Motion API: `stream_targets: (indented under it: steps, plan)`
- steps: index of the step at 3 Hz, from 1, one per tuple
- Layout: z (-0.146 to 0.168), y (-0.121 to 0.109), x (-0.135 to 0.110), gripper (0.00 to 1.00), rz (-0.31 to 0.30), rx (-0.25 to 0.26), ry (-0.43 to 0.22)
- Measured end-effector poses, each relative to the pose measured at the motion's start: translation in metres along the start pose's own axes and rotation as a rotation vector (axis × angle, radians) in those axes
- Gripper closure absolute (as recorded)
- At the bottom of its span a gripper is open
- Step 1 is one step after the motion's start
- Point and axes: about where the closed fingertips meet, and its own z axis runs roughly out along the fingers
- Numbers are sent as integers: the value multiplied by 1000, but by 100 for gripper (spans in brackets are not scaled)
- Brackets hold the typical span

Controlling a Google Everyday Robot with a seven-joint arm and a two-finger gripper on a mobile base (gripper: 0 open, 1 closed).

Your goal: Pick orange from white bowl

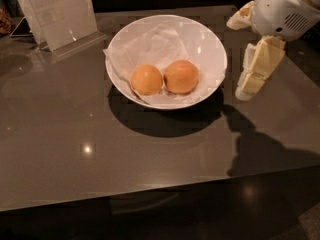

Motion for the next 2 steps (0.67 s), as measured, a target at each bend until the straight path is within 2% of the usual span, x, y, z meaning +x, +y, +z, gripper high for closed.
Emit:
stream_targets:
  steps: [2]
  plan:
    - [7, -8, -2, 0, 5, 3, -27]
